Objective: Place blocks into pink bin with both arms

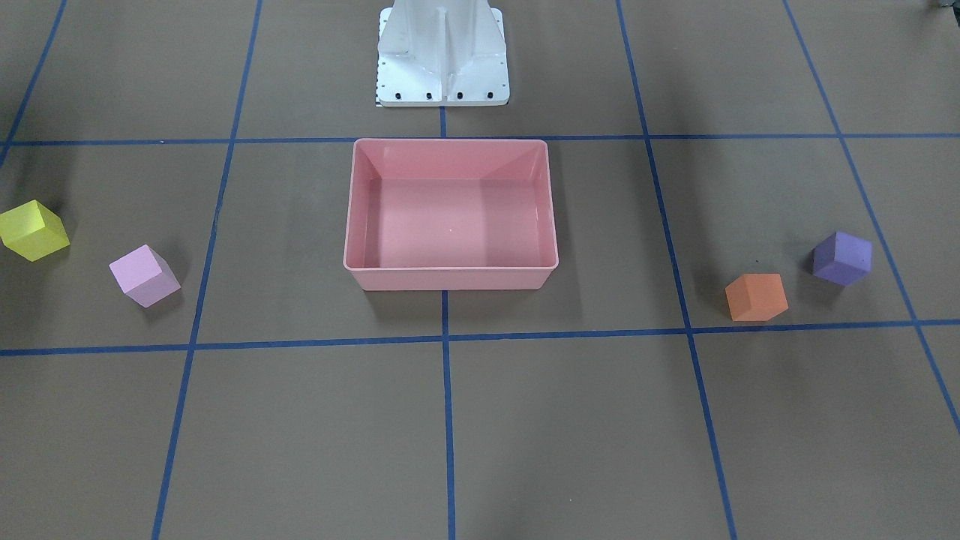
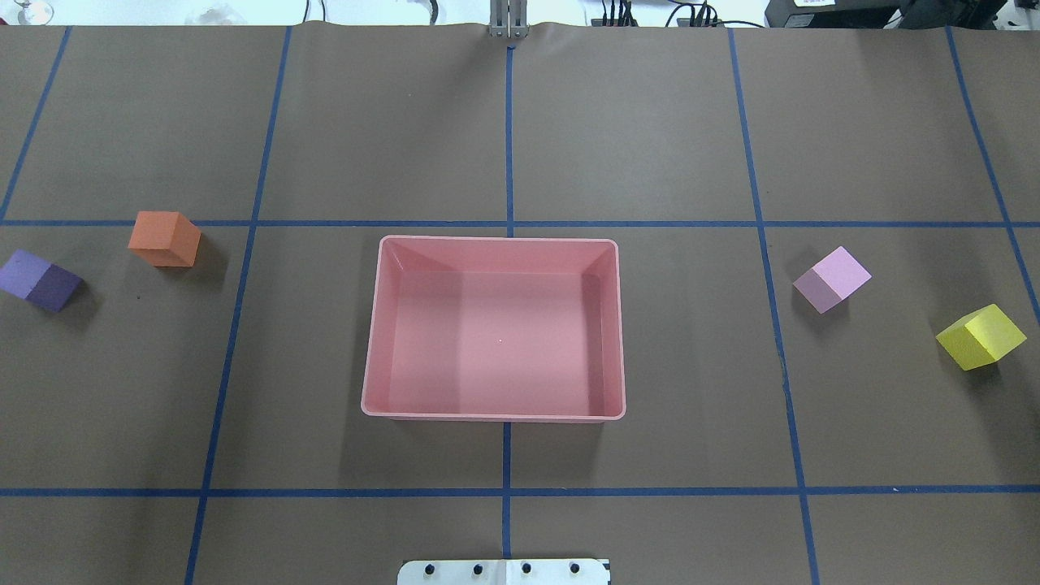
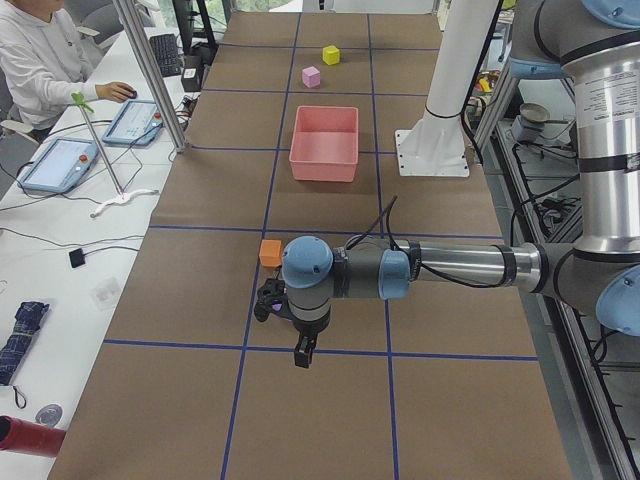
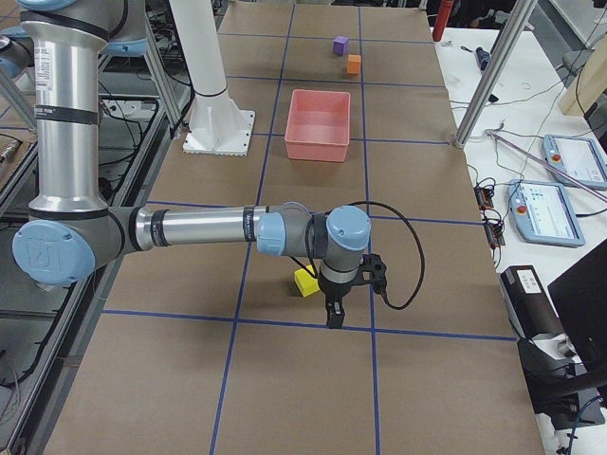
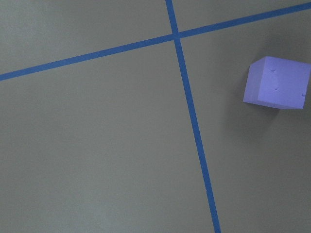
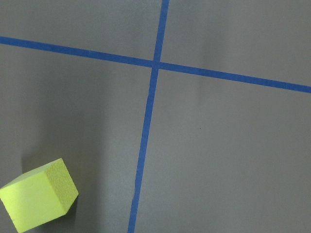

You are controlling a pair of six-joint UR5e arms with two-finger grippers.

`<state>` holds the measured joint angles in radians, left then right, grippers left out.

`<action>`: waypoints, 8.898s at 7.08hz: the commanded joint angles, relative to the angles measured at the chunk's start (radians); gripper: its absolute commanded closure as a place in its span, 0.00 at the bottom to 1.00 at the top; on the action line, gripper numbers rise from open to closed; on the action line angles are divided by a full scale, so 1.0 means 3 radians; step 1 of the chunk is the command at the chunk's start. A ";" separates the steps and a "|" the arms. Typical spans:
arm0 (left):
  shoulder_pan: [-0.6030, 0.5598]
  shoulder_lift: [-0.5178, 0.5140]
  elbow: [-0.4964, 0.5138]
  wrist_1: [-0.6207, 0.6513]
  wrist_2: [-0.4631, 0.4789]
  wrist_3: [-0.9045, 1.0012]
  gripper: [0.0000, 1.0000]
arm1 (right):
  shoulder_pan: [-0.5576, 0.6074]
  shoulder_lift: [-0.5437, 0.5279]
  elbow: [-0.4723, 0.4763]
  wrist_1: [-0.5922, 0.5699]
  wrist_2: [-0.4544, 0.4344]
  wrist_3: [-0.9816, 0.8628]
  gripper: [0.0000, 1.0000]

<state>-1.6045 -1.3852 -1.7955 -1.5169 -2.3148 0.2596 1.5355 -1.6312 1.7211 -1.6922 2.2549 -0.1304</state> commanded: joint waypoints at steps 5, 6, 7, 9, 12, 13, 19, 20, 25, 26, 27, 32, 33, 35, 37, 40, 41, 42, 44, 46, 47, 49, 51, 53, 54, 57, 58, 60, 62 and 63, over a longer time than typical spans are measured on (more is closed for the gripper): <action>0.0015 -0.0123 0.0002 -0.0433 0.0020 -0.0032 0.00 | -0.0020 0.0216 0.0086 0.0011 0.0010 0.0020 0.00; 0.0015 -0.0138 0.0028 -0.0724 0.0015 -0.0032 0.00 | -0.0026 0.0419 0.0072 0.0158 -0.0005 0.0036 0.01; 0.0015 -0.0255 0.0099 -0.1106 0.0025 -0.0042 0.00 | -0.0026 0.0411 0.0061 0.0336 0.0000 0.0031 0.00; 0.0020 -0.0547 0.0314 -0.1182 -0.0177 -0.0742 0.00 | -0.0026 0.0396 0.0031 0.0633 0.0010 0.0026 0.00; 0.0667 -0.0680 0.0309 -0.1458 -0.0317 -0.1547 0.00 | -0.0107 0.0380 -0.0107 0.0875 0.0015 0.0031 0.01; 0.0938 -0.0700 0.0319 -0.1660 -0.0282 -0.2112 0.00 | -0.0128 0.0380 -0.0107 0.0875 0.0015 0.0036 0.01; 0.2015 -0.1354 0.0927 -0.2061 0.0736 -0.3396 0.00 | -0.0128 0.0380 -0.0148 0.0875 0.0015 0.0036 0.01; 0.2075 -0.1375 0.0963 -0.2066 0.0736 -0.3396 0.00 | -0.0133 0.0380 -0.0153 0.0875 0.0015 0.0036 0.00; 0.2214 -0.1370 0.1071 -0.2066 0.0813 -0.3396 0.00 | -0.0138 0.0386 -0.0204 0.0875 0.0025 0.0031 0.01; 0.2244 -0.1375 0.1102 -0.2072 0.0818 -0.3396 0.00 | -0.0143 0.0380 -0.0215 0.0880 0.0031 0.0031 0.01; 0.2270 -0.1375 0.1097 -0.2077 0.0838 -0.3396 0.17 | -0.0143 0.0385 -0.0225 0.0880 0.0031 0.0031 0.01; 0.2270 -0.1538 0.0430 -0.1411 0.0793 -0.3411 1.00 | -0.0148 0.0391 -0.0225 0.0880 0.0036 0.0036 0.01; 0.2270 -0.1828 0.0113 -0.0718 0.0792 -0.3447 1.00 | -0.0148 0.0391 -0.0225 0.0880 0.0071 0.0036 0.01; 0.2493 -0.2406 -0.0226 0.0073 0.0838 -0.4002 1.00 | -0.0169 0.0396 -0.0195 0.0880 0.0204 0.0178 0.01; 0.3019 -0.2953 -0.0212 0.0416 0.1041 -0.4687 1.00 | -0.0453 0.0411 -0.0169 0.1240 0.0210 0.0880 0.01; 0.3593 -0.3196 -0.0125 0.0587 0.1568 -0.4936 0.15 | -0.1046 0.0421 -0.0159 0.2014 0.0113 0.1951 0.00; 0.3625 -0.3181 -0.0161 0.0597 0.1706 -0.4930 0.00 | -0.1114 0.0426 -0.0113 0.2081 0.0107 0.1978 0.00; 0.3575 -0.3180 -0.0232 0.0608 0.1693 -0.4854 0.00 | -0.1175 0.0421 -0.0032 0.2082 0.0097 0.1979 0.00; 0.3133 -0.2708 -0.0563 0.0735 0.1484 -0.3734 0.00 | -0.1532 0.0416 0.0097 0.2082 -0.0258 0.1958 0.00; 0.2203 -0.2013 -0.0560 0.0568 0.0958 -0.2334 0.00 | -0.1773 0.0421 0.0107 0.2087 -0.0378 0.1963 0.00; 0.1981 -0.1832 -0.0484 0.0491 0.0890 -0.1958 0.00 | -0.1906 0.0421 0.0102 0.2087 -0.0500 0.1974 0.00; 0.1969 -0.1774 -0.0473 0.0434 0.0890 -0.1970 0.00 | -0.2035 0.0406 0.0082 0.2087 -0.0568 0.1999 0.00; 0.1969 -0.1774 -0.0473 0.0434 0.0890 -0.1980 0.00 | -0.2177 0.0406 0.0026 0.2087 -0.0654 0.2020 0.00; 0.1969 -0.1779 -0.0478 0.0434 0.0890 -0.1985 0.00 | -0.2244 0.0416 -0.0102 0.2087 -0.0665 0.2015 0.00; 0.1969 -0.1779 -0.0478 0.0434 0.0890 -0.1995 0.00 | -0.2290 0.0426 -0.0163 0.2087 -0.0675 0.2015 0.00; 0.1969 -0.1779 -0.0478 0.0434 0.0890 -0.1990 0.00 | -0.2362 0.0508 -0.0184 0.2082 -0.0772 0.2025 0.90; 0.1969 -0.1779 -0.0478 0.0434 0.0890 -0.2000 0.00 | -0.2352 0.0513 -0.0093 0.2082 -0.0757 0.2060 1.00; 0.1943 -0.1754 -0.0473 0.0434 0.0890 -0.2133 0.00 | -0.2332 0.0671 0.0106 0.2036 -0.0741 0.2583 1.00; 0.1633 -0.1490 -0.0458 0.0287 0.0885 -0.1844 0.00 | -0.2332 0.1033 0.0305 0.1614 -0.0726 0.3138 1.00; 0.1444 -0.1326 -0.0351 0.0088 0.0804 -0.1553 0.00 | -0.2337 0.1172 0.0545 0.1171 -0.0726 0.3312 1.00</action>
<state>-1.1096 -1.8401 -1.9268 -1.4329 -2.0551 -0.2959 0.8354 -1.3346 1.8124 -1.2065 2.0365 0.7914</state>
